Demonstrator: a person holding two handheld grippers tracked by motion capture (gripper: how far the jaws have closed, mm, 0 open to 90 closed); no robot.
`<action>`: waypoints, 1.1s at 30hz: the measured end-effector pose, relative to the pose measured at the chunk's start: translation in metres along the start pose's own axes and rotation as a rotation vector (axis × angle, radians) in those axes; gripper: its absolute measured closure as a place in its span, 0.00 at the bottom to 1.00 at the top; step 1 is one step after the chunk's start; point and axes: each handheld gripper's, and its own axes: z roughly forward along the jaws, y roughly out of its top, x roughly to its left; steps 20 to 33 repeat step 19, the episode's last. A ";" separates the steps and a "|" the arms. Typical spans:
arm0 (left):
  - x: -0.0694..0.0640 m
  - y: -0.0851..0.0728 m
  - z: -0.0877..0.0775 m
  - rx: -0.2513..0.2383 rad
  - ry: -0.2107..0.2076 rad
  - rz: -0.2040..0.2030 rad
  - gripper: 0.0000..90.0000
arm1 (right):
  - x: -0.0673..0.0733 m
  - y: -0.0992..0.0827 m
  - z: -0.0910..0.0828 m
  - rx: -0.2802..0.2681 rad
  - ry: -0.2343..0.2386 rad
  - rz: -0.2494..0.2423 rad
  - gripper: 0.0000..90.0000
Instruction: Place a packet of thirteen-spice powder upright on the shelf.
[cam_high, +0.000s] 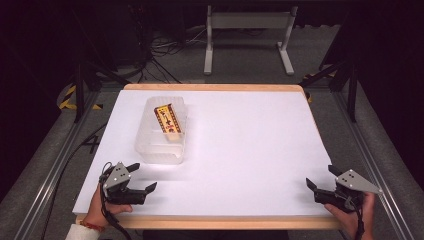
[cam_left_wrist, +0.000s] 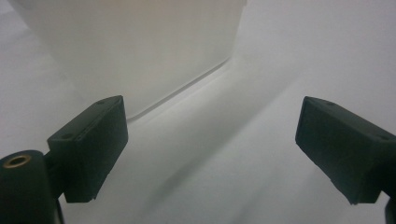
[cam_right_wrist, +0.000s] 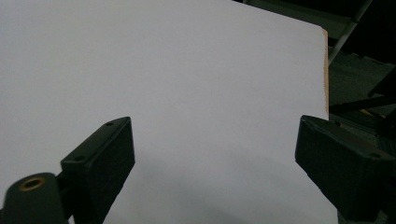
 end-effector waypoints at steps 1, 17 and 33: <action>0.000 0.000 0.000 0.003 0.002 0.008 0.11 | 0.000 0.000 0.000 0.002 -0.001 -0.002 0.14; 0.001 0.001 0.001 0.013 0.003 -0.007 0.11 | 0.002 0.001 0.002 0.006 0.003 -0.012 0.14; 0.001 0.001 0.002 0.015 0.003 -0.008 0.11 | 0.003 0.002 0.002 0.008 0.004 -0.010 0.14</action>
